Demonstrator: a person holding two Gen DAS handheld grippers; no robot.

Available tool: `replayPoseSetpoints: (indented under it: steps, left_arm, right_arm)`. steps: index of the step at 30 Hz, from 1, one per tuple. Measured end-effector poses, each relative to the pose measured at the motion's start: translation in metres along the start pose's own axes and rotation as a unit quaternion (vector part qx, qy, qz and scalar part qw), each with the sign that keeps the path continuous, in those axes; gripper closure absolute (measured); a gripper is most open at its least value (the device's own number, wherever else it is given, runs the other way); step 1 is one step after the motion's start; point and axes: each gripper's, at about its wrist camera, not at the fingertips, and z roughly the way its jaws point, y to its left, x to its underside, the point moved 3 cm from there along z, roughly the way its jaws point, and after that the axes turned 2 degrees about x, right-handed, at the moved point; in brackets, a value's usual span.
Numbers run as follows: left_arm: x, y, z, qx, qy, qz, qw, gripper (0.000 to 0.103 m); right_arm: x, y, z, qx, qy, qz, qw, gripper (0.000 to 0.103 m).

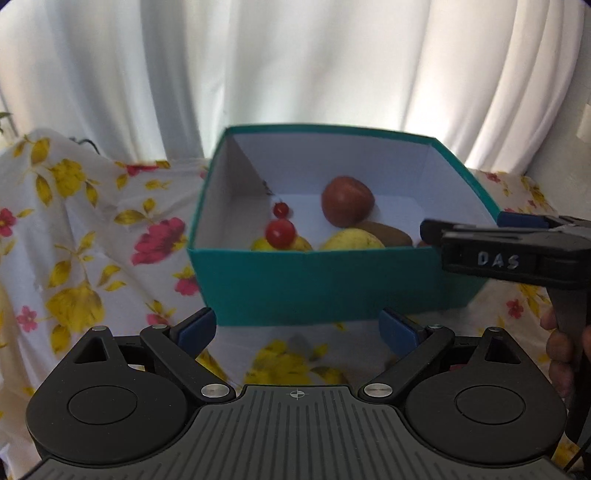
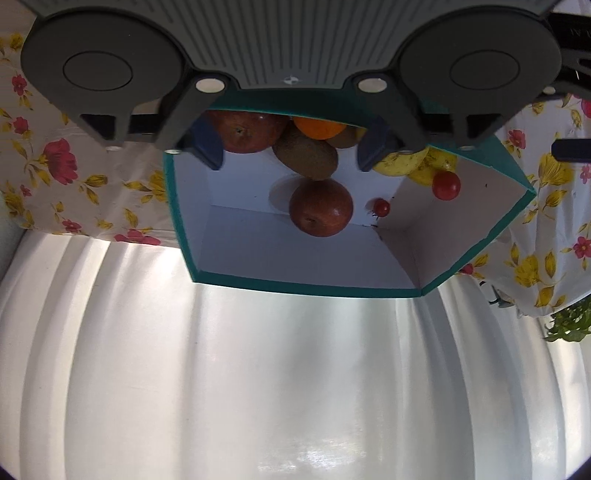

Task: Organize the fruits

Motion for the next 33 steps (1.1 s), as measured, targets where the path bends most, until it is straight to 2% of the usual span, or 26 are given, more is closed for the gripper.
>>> replayPoseSetpoints:
  steps: [4, 8, 11, 13, 17, 22, 26, 33]
  left_arm:
    - [0.003, -0.005, -0.001, 0.013, 0.019, -0.004, 0.9997, 0.004]
    - [0.002, -0.01, -0.004, -0.007, 0.023, 0.014, 0.9996, 0.003]
    - [-0.002, -0.016, 0.0, -0.01, 0.06, 0.026, 0.9978, 0.003]
    - [-0.004, -0.017, 0.004, -0.001, 0.082, 0.02, 0.9964, 0.003]
    - [-0.009, -0.015, 0.006, 0.01, 0.093, -0.008, 0.9956, 0.003]
    - [-0.016, -0.016, 0.005, -0.063, 0.079, 0.006, 0.9949, 0.003]
    - [-0.02, -0.016, 0.007, -0.052, 0.093, 0.003, 0.9943, 0.004]
    - [-0.029, -0.022, 0.01, -0.074, 0.128, 0.033, 0.9885, 0.004]
  right_arm:
    - [0.004, -0.014, -0.024, -0.025, 0.013, 0.04, 0.999, 0.0]
    - [0.011, -0.032, -0.034, -0.002, 0.067, 0.101, 0.993, 0.0]
    - [0.013, -0.043, -0.034, 0.019, 0.099, 0.122, 0.987, 0.0]
    - [0.013, -0.046, -0.035, 0.02, 0.107, 0.112, 0.988, 0.0]
    - [0.012, -0.041, -0.033, 0.022, 0.128, 0.08, 0.988, 0.0]
    - [0.012, -0.029, -0.026, 0.037, 0.163, 0.045, 0.985, 0.0]
    - [0.011, -0.018, -0.019, 0.043, 0.189, 0.02, 0.981, 0.0]
    - [0.003, -0.011, -0.016, 0.075, 0.211, -0.011, 0.974, 0.0]
